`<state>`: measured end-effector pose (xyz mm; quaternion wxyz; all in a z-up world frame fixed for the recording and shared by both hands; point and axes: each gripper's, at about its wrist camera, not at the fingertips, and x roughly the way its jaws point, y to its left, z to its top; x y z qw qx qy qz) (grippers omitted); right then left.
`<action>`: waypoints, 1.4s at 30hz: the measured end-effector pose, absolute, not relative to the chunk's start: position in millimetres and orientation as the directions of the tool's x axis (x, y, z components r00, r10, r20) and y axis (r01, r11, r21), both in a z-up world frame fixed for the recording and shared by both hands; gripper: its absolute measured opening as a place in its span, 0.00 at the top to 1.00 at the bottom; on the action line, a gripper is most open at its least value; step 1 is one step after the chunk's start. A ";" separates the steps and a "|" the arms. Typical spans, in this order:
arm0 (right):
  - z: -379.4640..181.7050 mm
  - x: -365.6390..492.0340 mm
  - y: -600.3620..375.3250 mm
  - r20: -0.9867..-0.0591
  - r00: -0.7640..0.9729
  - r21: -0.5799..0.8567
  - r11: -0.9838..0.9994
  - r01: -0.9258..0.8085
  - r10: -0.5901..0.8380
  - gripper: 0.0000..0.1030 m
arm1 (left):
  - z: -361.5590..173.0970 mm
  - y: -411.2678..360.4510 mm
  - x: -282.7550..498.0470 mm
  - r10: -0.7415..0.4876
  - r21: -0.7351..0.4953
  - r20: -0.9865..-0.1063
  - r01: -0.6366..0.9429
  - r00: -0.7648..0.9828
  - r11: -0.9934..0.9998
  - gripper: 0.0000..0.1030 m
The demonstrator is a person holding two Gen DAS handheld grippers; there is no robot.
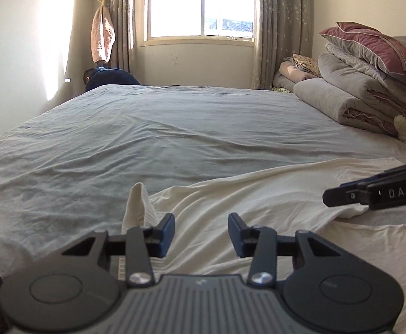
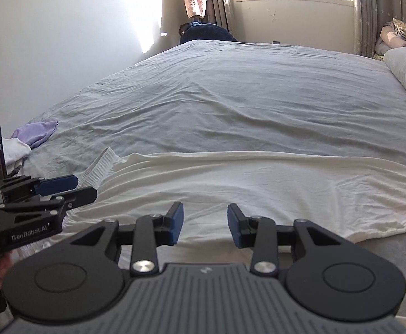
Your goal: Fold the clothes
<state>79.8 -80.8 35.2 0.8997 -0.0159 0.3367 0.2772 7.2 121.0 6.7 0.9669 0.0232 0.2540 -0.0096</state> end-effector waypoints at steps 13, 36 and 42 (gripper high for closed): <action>-1.6 167.1 -3.6 -0.715 0.549 0.064 0.823 -0.564 0.432 0.62 | -20.6 132.1 32.8 0.051 0.042 -0.560 -0.033 0.827 0.999 0.56; 25.4 189.5 -53.4 -0.660 0.624 0.039 0.849 -0.528 0.418 0.58 | -10.8 149.6 38.5 0.037 -0.034 -0.537 -0.066 0.843 0.997 0.48; 22.9 179.5 -144.8 -0.690 0.675 -0.006 0.930 -0.367 0.262 0.57 | -14.7 168.9 44.2 0.140 -0.031 -0.585 -0.194 0.799 0.981 0.44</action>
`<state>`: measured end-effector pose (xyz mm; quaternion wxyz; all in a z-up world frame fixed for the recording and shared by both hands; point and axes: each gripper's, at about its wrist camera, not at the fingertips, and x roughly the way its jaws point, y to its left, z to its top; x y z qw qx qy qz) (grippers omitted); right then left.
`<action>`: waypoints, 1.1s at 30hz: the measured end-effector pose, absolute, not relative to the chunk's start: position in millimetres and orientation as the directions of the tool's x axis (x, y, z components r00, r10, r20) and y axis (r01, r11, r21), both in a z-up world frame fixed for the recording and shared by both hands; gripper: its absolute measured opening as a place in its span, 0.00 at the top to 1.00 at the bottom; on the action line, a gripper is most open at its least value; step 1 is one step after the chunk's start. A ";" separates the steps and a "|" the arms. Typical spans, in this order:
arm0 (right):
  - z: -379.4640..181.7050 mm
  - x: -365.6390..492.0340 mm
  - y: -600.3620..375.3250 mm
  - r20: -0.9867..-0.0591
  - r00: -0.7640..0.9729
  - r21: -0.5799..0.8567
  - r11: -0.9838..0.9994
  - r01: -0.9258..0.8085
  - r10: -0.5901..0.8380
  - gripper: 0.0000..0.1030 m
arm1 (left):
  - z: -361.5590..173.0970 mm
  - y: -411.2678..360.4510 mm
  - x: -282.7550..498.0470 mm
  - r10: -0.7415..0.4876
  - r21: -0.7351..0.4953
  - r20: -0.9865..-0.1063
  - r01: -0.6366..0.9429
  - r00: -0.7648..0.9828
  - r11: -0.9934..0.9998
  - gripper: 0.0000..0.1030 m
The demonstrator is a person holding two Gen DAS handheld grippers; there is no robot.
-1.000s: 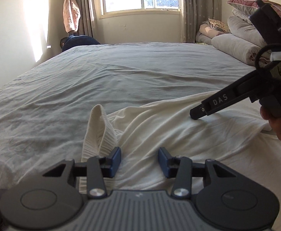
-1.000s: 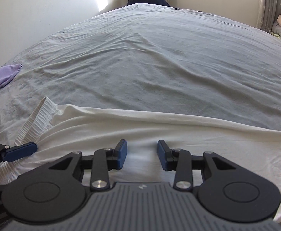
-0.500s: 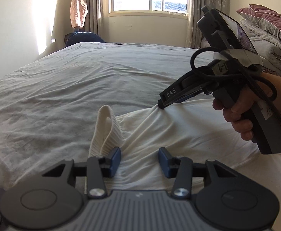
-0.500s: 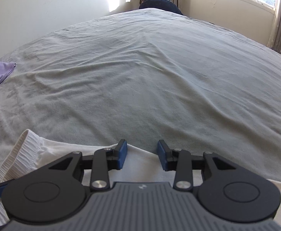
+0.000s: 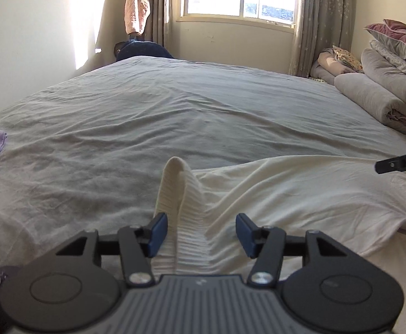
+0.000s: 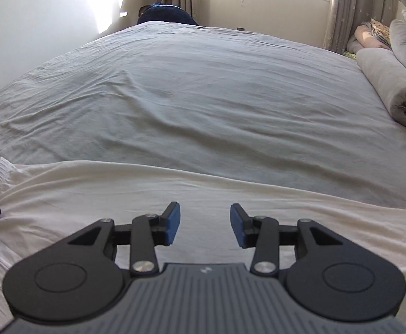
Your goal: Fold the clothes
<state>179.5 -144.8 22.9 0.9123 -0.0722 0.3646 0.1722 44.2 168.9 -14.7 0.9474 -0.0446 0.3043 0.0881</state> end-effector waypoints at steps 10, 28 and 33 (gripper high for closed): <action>53.7 103.1 -263.4 -0.653 0.739 0.108 0.986 -0.124 0.165 0.52 | -0.3 174.0 35.1 0.134 -0.100 -0.560 -0.227 0.818 0.969 0.40; 79.2 9.4 -281.7 -0.622 0.765 0.142 0.985 -0.095 0.164 0.50 | 21.0 137.3 9.8 0.032 -0.117 -0.570 -0.120 0.821 0.986 0.37; 91.2 14.1 -244.4 -0.602 0.761 0.118 0.969 -0.217 0.243 0.48 | 17.5 135.0 8.8 0.024 -0.122 -0.579 -0.115 0.815 0.986 0.37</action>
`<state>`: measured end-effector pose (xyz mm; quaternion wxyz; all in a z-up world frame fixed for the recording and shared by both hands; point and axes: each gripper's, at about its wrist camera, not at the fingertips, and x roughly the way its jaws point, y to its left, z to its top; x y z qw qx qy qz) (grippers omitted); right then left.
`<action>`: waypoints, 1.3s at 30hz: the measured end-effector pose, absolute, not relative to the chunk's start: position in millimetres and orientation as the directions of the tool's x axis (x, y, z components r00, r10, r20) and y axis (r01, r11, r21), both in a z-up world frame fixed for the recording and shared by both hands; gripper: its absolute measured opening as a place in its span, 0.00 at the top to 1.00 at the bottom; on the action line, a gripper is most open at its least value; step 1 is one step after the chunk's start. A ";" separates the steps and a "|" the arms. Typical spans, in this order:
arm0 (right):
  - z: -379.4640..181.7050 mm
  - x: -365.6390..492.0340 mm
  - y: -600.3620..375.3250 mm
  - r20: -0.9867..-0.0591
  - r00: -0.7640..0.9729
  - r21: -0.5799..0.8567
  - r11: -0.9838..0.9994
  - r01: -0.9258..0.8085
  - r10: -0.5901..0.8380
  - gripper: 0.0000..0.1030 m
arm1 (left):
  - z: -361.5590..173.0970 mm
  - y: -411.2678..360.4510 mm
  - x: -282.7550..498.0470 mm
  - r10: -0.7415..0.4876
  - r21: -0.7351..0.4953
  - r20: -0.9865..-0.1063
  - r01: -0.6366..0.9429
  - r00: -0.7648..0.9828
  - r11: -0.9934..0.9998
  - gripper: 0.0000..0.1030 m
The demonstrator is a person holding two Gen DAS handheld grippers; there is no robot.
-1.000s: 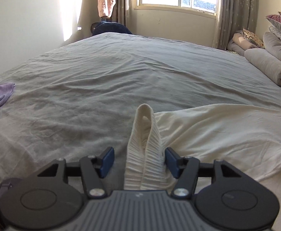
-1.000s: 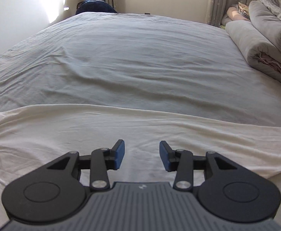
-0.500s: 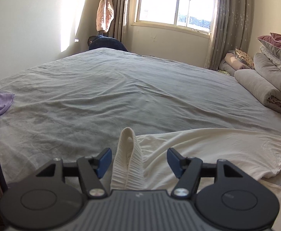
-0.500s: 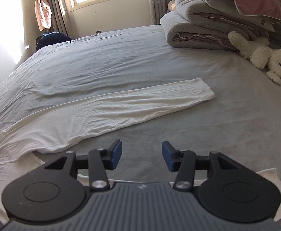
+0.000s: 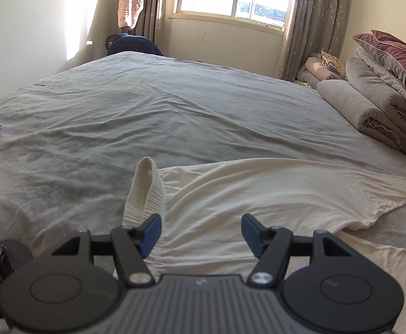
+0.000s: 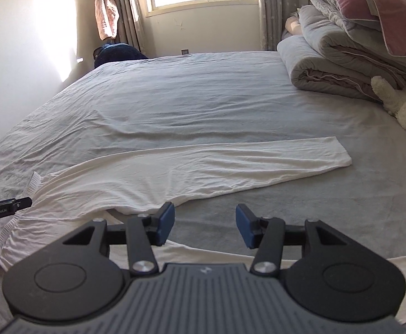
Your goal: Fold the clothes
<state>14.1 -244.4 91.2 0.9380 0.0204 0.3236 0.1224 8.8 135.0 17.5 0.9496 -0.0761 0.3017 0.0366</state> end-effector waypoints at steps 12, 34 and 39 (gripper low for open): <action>83.1 60.5 -152.2 -0.609 0.699 0.051 0.898 -0.436 0.374 0.45 | 6.4 150.5 20.0 0.043 -0.136 -0.636 -0.166 0.771 0.977 0.37; 40.5 160.7 -22.4 -0.698 0.565 -0.151 0.681 -0.716 0.440 0.38 | -7.2 159.8 41.8 0.116 -0.066 -0.660 -0.211 0.743 0.975 0.36; 27.2 182.6 -12.5 -0.724 0.567 -0.192 0.676 -0.712 0.392 0.38 | -7.8 165.9 42.1 0.111 -0.092 -0.667 -0.228 0.737 0.969 0.36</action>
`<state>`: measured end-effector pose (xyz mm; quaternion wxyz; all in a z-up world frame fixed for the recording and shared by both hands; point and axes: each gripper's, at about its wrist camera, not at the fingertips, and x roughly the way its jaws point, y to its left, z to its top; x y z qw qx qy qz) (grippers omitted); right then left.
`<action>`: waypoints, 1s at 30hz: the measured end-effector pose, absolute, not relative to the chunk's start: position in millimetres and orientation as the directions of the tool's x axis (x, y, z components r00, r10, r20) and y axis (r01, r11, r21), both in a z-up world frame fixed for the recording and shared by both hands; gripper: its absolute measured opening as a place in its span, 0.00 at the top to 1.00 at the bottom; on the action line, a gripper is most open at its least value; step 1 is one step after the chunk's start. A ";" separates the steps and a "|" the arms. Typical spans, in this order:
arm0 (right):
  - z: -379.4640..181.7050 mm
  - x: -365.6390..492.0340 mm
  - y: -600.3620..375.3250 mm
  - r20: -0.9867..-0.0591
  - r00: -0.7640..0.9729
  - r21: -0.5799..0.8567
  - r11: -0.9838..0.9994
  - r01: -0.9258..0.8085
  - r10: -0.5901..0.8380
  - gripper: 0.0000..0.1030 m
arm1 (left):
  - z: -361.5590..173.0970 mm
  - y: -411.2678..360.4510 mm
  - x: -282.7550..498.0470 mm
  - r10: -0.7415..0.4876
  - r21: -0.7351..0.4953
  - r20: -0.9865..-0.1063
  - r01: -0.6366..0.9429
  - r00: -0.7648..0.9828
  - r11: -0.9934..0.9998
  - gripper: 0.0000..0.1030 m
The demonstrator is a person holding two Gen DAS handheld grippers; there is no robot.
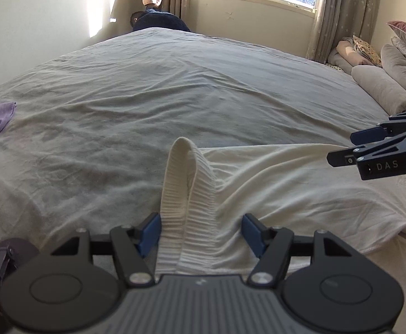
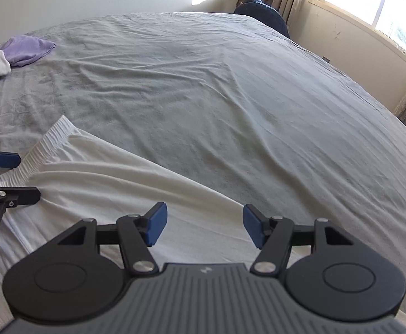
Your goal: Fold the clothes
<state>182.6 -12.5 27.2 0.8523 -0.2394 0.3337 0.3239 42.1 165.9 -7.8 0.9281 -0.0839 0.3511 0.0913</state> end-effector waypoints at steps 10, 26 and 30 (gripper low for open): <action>4.2 214.7 -8.8 -0.771 0.534 -0.160 0.706 -0.690 0.348 0.40 | -8.2 169.5 43.7 0.106 -0.100 -0.673 -0.233 0.732 0.967 0.36; 5.0 216.4 19.4 -0.786 0.534 -0.271 0.604 -0.750 0.311 0.44 | -8.0 169.9 44.1 0.108 -0.107 -0.677 -0.242 0.728 0.964 0.36; 1.4 218.0 22.8 -0.797 0.514 -0.265 0.581 -0.770 0.317 0.56 | -9.2 170.6 45.7 0.112 -0.100 -0.678 -0.242 0.727 0.965 0.36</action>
